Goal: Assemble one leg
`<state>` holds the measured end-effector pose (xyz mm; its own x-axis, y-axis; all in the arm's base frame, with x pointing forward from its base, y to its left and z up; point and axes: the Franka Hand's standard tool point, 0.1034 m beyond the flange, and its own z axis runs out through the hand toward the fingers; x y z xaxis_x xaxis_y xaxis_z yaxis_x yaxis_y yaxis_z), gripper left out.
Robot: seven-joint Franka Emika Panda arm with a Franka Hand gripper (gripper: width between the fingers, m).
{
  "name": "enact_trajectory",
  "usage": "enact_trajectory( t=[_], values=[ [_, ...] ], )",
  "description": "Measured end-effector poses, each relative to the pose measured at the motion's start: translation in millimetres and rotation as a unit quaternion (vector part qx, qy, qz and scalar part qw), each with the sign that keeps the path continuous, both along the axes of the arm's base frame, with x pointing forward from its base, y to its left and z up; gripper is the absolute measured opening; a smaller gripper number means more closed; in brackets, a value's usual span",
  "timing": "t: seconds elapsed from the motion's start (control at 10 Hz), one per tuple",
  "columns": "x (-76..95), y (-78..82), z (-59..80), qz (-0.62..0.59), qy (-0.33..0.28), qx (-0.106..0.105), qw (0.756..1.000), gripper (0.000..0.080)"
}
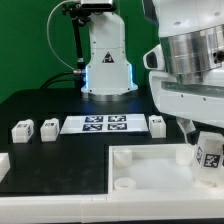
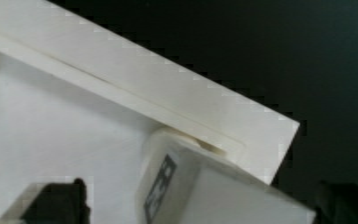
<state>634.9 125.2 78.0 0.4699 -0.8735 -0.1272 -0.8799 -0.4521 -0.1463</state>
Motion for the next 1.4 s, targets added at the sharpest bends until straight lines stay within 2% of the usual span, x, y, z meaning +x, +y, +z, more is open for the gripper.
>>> enact_trajectory(
  t=[0.2, 0.4, 0.5, 0.8, 0.9, 1.0, 1.1, 1.4],
  values=[
    [-0.1, -1.7, -1.2, 0.12, -0.021, -0.01, 0.992, 0.0648],
    [-2.9, -1.0, -6.3, 0.324, -0.045, -0.047, 0.944, 0.0649],
    [-2.9, -1.8, -6.4, 0.385, -0.052, -0.055, 0.92, 0.0649],
    [-2.9, -2.0, -6.4, 0.359, -0.049, -0.052, 0.931, 0.0604],
    [-2.9, -1.7, -6.4, 0.337, -0.046, -0.05, 0.939, 0.0425],
    [-4.6, -1.4, -7.4, 0.278, -0.035, -0.043, 0.959, 0.0425],
    [-6.1, -2.9, -8.6, 0.243, -0.026, -0.04, 0.969, 0.0298],
    [-6.3, 0.6, -8.7, 0.075, 0.0, -0.018, 0.997, 0.0296]
  ],
)
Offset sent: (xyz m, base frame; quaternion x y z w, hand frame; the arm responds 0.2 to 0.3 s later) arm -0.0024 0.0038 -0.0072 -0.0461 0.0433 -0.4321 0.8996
